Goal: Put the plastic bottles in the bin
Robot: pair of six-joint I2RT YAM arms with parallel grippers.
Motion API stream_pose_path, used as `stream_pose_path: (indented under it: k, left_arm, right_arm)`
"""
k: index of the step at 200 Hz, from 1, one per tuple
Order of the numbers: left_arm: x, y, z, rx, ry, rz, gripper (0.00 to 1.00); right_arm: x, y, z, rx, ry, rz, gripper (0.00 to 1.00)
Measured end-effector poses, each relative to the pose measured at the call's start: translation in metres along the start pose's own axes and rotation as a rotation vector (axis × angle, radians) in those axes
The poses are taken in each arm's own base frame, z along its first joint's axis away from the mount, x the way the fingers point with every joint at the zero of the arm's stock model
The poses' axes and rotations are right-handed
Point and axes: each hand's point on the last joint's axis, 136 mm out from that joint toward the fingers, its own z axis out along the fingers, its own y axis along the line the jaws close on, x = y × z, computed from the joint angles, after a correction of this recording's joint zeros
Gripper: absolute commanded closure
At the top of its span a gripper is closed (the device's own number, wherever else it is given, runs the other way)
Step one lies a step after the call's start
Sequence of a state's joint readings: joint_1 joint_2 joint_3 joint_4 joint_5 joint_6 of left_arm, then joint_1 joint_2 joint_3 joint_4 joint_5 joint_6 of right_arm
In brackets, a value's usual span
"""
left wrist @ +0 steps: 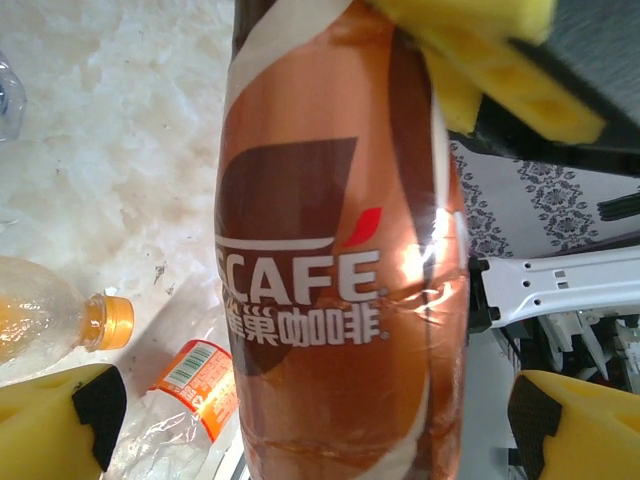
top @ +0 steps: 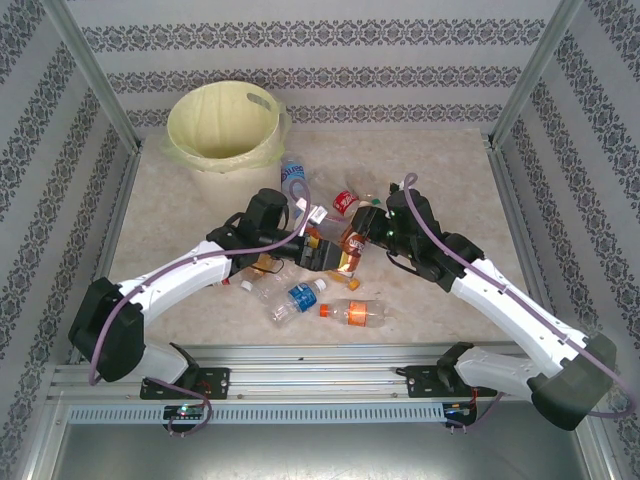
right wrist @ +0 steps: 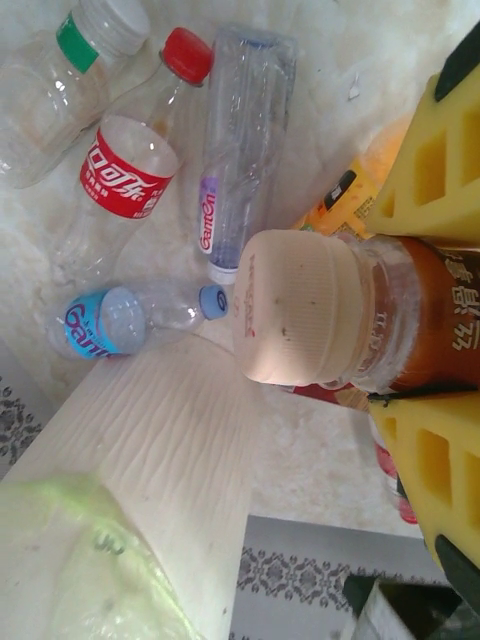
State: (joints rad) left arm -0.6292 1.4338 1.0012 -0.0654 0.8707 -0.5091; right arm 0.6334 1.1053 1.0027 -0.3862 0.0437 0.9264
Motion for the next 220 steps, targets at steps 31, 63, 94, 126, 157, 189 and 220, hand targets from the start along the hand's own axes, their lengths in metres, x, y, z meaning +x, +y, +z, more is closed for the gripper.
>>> stream_pose_path:
  k: [31, 63, 94, 126, 157, 189, 220]
  left_arm:
    - [0.002, 0.002, 0.004, 0.011, 0.015, -0.028, 0.11]
    - [0.002, -0.001, 0.004, 0.031, 0.017, -0.027, 0.26]
    - [0.0, -0.005, 0.004, 0.05, 0.011, -0.028, 0.44]
    - [0.002, -0.007, 0.006, 0.056, 0.015, -0.032, 0.53]
    - [0.003, -0.013, 0.005, 0.06, 0.012, -0.017, 0.54]
    - [-0.001, -0.018, 0.001, 0.045, -0.015, 0.003, 0.55]
    - [-0.005, -0.013, -0.001, 0.006, -0.041, 0.0, 0.55]
  right_arm:
    - [-0.002, 0.006, 0.001, -0.025, -0.023, 0.016, 0.66]
    - [0.001, 0.014, 0.001, -0.047, -0.033, 0.02, 0.67]
    - [0.004, 0.014, 0.005, -0.053, -0.048, 0.025, 0.67]
    - [0.005, 0.01, 0.004, -0.062, -0.061, 0.043, 0.67]
    - [0.005, 0.009, -0.003, -0.081, -0.073, 0.053, 0.48]
    - [0.002, 0.01, -0.021, -0.12, -0.111, 0.067, 0.23]
    - [-0.009, 0.021, -0.055, -0.206, -0.159, 0.037, 0.03]
